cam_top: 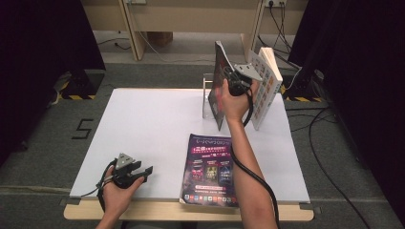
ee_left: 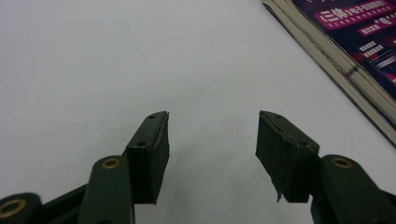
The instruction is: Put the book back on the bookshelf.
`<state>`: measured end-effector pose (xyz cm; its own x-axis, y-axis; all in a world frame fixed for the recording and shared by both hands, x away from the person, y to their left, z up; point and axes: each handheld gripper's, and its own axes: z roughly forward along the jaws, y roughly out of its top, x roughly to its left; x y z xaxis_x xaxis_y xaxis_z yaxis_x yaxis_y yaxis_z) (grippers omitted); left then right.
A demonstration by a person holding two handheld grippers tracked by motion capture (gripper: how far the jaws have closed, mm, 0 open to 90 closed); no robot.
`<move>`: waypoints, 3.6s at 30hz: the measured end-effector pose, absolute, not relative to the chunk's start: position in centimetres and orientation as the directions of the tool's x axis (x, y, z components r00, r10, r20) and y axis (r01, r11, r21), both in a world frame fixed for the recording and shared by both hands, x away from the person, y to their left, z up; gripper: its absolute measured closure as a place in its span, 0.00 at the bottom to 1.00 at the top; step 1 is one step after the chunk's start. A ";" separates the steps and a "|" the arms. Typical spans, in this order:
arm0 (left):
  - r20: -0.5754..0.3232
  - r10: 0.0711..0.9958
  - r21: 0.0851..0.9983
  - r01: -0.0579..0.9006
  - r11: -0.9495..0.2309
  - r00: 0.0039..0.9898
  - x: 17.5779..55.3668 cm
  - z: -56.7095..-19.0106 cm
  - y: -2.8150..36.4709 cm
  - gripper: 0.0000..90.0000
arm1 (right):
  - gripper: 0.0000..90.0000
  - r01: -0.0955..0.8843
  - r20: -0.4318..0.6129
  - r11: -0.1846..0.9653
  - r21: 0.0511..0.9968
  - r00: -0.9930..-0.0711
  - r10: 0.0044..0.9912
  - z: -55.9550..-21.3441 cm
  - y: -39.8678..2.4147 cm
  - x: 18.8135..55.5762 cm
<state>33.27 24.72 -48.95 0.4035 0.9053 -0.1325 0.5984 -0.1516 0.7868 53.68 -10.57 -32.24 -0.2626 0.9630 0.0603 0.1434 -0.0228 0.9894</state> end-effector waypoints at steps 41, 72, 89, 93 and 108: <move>-0.127 0.903 0.791 0.592 -0.157 0.409 33.1 -48.8 24.4 0.48 | 0.95 0.278 0.115 -0.044 0.960 -0.247 0.962 -33.4 -10.4 52.0; -0.127 0.903 0.792 0.590 -0.157 0.410 33.1 -48.8 24.6 0.48 | 0.96 0.204 0.079 -0.016 0.979 -0.307 0.949 -33.2 -4.8 51.4; -0.126 0.902 0.789 0.593 -0.161 0.413 33.1 -48.9 24.4 0.48 | 0.84 0.218 0.152 -0.072 0.973 -0.377 0.914 -34.6 -5.4 49.9; -0.126 0.902 0.788 0.594 -0.162 0.413 33.1 -48.9 24.4 0.48 | 0.78 0.209 0.138 -0.058 0.976 -0.394 0.909 -34.6 -5.7 49.6; -0.128 0.900 0.789 0.592 -0.161 0.416 33.1 -48.9 24.2 0.48 | 0.68 0.169 0.090 -0.013 0.985 -0.455 0.886 -34.9 -6.4 48.0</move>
<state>33.12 24.17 -48.88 0.4156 0.9005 -0.1281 0.5924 -0.1611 0.7894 47.96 -6.35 -34.93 -0.4548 0.8861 0.0896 0.1692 -0.0128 0.9855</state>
